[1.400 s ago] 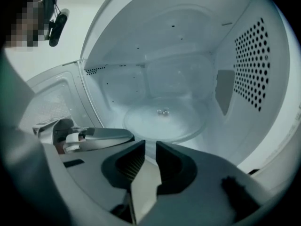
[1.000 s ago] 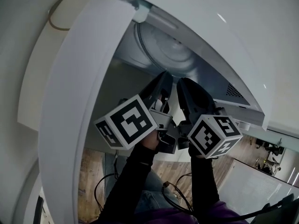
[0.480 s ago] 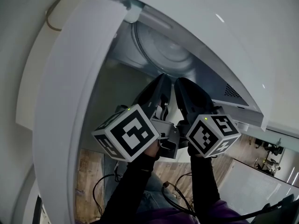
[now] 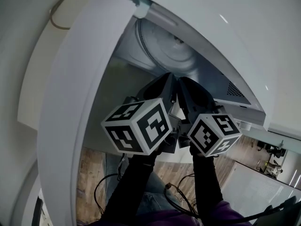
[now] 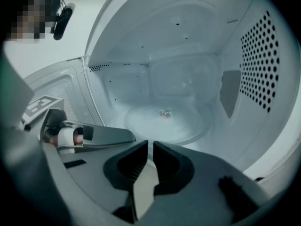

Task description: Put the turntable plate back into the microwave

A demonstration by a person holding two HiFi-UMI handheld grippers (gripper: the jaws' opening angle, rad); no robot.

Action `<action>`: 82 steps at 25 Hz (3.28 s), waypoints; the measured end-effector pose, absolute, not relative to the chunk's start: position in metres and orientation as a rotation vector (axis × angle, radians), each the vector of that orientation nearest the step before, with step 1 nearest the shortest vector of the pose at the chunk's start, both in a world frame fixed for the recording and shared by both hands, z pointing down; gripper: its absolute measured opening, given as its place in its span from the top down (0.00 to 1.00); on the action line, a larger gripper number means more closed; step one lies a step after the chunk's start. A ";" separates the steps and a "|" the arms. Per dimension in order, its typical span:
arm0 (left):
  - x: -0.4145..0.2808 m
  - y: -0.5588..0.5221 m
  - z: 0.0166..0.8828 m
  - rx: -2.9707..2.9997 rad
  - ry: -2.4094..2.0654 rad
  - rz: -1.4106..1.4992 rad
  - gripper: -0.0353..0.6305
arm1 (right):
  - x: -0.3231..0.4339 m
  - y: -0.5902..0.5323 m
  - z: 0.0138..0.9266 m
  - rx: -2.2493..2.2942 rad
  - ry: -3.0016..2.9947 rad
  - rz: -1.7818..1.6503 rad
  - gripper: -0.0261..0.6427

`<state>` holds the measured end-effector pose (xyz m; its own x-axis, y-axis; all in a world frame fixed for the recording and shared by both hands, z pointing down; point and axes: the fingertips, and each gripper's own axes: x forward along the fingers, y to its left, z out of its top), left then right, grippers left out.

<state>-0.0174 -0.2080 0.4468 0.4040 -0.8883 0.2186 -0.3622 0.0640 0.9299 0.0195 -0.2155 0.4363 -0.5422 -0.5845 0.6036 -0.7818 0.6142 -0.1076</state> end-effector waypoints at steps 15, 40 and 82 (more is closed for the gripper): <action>-0.011 -0.157 0.407 1.741 -1.285 -0.352 0.94 | 0.023 -0.177 0.410 1.133 -2.370 0.546 0.92; -0.022 -0.088 0.055 2.471 -2.117 -0.511 0.94 | 0.044 -0.099 0.043 1.440 -2.792 -0.618 0.94; 0.009 -0.061 0.009 2.560 -2.352 -0.557 0.94 | 0.074 -0.067 -0.003 1.509 -2.765 -0.893 0.94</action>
<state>0.0086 -0.0606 0.0088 0.0906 -0.8785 -0.4690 -0.9956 -0.0679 -0.0651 0.0745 -0.0671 -0.0031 -0.5681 -0.7391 -0.3618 -0.8111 0.4287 0.3978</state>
